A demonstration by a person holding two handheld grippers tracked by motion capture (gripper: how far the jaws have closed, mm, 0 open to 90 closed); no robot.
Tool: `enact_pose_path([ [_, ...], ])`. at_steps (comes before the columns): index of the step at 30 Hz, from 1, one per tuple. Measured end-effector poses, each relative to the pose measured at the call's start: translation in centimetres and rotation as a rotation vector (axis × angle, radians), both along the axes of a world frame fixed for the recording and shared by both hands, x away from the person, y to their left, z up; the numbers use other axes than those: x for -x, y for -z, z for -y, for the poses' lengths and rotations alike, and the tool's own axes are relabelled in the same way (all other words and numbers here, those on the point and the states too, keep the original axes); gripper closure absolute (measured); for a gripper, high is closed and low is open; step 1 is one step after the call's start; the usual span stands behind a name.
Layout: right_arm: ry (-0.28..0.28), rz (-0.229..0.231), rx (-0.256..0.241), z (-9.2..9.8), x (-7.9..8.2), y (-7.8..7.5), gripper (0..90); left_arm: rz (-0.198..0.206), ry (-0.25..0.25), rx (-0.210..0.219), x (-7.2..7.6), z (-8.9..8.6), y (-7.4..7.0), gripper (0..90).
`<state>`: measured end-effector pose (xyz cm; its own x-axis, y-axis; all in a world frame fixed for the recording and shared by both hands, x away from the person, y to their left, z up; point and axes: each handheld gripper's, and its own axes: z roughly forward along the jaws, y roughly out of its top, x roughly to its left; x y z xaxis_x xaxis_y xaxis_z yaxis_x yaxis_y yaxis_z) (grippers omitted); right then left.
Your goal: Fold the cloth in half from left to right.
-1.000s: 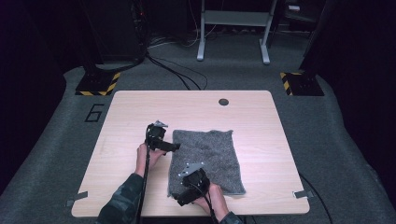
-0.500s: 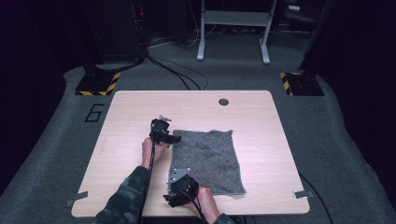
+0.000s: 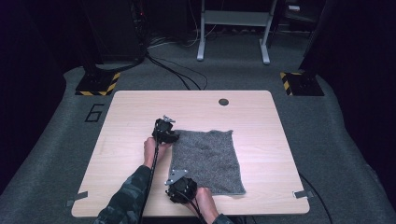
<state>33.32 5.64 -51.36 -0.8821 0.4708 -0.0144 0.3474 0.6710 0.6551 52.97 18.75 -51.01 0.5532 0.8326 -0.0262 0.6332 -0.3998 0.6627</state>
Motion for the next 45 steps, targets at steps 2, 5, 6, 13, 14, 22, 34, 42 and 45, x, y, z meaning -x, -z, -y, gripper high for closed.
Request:
enact_pose_path([
  [2,0.011,0.008,-0.011,0.0,0.0,0.1,73.2,0.006,0.007,-0.007,0.1,0.1,0.0,71.6],
  [5,0.019,0.007,-0.017,0.0,0.1,0.1,77.1,0.022,0.011,-0.004,0.4,0.4,0.1,78.7],
  [6,0.023,0.007,-0.016,0.1,0.1,0.1,78.2,0.018,0.016,-0.001,0.4,0.4,0.1,81.1],
  [13,0.032,-0.002,-0.04,0.4,0.2,0.3,84.2,0.027,0.011,0.011,0.5,0.5,0.3,86.5],
  [14,0.035,-0.007,-0.036,0.4,0.2,0.3,84.6,0.03,0.011,0.012,0.5,0.5,0.3,86.7],
  [22,0.073,0.012,-0.095,1.1,0.9,0.6,85.8,0.024,-0.008,0.032,0.4,0.4,0.3,87.2],
  [34,0.1,0.045,-0.173,2.3,1.5,-1.1,86.0,0.052,-0.03,0.07,0.7,0.3,-1.3,87.3],
  [42,0.104,0.102,-0.232,2.5,1.9,-2.8,86.0,0.074,-0.042,0.084,0.7,-0.3,-3.0,87.3],
  [45,0.108,0.122,-0.256,2.4,1.8,-3.7,86.0,0.086,-0.048,0.071,0.5,-0.7,-4.0,87.3],
])
